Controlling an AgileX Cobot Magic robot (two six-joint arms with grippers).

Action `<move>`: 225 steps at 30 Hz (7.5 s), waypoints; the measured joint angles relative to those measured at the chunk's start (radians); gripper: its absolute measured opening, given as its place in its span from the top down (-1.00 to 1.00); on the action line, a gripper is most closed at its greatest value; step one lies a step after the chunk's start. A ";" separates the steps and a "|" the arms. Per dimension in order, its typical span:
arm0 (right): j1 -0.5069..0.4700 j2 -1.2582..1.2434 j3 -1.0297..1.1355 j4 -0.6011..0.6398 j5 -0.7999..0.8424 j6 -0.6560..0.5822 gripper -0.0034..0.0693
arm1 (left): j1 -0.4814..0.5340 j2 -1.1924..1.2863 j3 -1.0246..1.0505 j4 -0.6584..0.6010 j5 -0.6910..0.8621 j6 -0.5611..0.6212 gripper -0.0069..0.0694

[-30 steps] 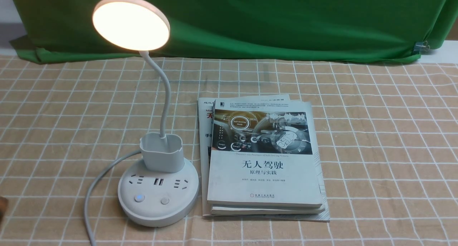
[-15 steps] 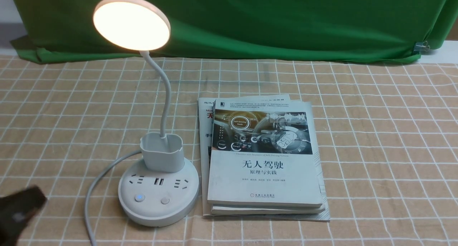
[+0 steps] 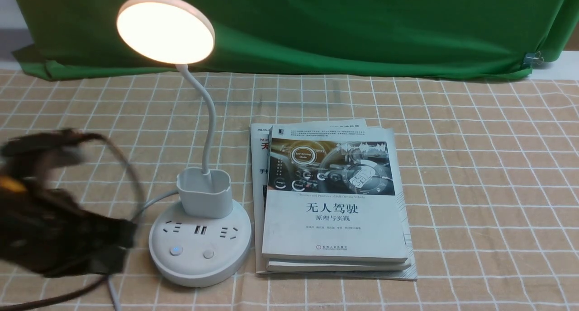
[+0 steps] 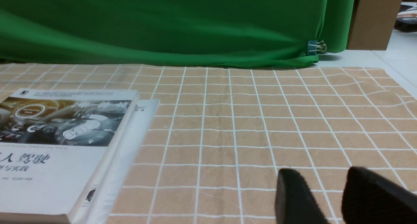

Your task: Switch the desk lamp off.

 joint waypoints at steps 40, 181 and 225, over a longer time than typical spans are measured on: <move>0.000 0.000 0.000 0.000 0.000 0.000 0.24 | -0.282 0.560 -0.325 0.189 -0.014 -0.098 0.83; 0.000 0.000 0.000 0.000 0.000 0.000 0.24 | -0.290 -0.915 0.647 0.098 -0.744 -0.135 0.83; 0.000 0.000 0.000 0.000 0.000 0.000 0.24 | 0.229 -1.203 0.811 0.144 -0.627 -0.108 0.83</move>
